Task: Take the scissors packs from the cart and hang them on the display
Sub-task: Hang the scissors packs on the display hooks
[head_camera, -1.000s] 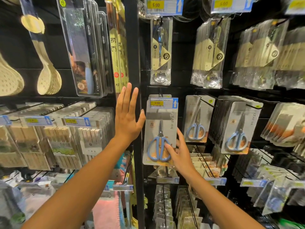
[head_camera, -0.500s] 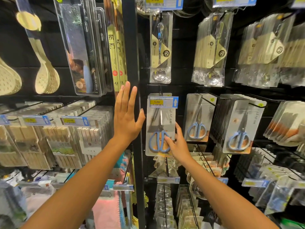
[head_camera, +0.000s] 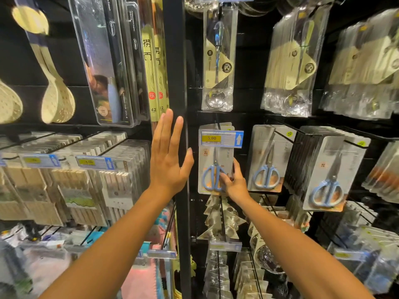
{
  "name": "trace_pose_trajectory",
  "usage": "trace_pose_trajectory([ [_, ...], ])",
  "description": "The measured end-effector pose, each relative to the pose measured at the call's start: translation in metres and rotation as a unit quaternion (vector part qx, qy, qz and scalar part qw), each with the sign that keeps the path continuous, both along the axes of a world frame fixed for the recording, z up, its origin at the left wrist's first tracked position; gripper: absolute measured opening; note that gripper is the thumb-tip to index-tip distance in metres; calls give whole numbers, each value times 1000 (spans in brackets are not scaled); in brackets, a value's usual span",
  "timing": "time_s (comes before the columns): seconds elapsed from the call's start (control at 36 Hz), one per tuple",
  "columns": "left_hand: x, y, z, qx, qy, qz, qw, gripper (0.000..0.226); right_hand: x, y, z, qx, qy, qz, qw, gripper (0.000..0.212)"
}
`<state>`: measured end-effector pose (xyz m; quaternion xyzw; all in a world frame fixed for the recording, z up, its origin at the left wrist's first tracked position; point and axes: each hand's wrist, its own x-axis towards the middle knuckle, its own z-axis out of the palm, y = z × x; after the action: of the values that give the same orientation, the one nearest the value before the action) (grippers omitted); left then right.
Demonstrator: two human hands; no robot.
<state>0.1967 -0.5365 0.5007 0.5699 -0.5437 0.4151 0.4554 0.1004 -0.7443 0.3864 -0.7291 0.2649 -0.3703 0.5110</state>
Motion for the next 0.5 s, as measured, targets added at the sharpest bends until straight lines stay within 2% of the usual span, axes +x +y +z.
trace_pose_trajectory([
  [0.19, 0, 0, 0, 6, 2, -1, 1000, 68, 16, -22, 3, 16, 8, -10, 1000, 67],
  [0.33, 1, 1, 0, 11, 5, -2, 1000, 68, 10, -19, 9, -20, 40, -37, 998, 65],
  [0.39, 1, 1, 0, 12, 7, 0, 1000, 69, 8, -19, 7, -32, 62, -53, 996, 69],
  [0.5, 1, 1, 0, 17, 7, 2, 1000, 69, -3, -16, -4, 3, 125, -56, 991, 85],
])
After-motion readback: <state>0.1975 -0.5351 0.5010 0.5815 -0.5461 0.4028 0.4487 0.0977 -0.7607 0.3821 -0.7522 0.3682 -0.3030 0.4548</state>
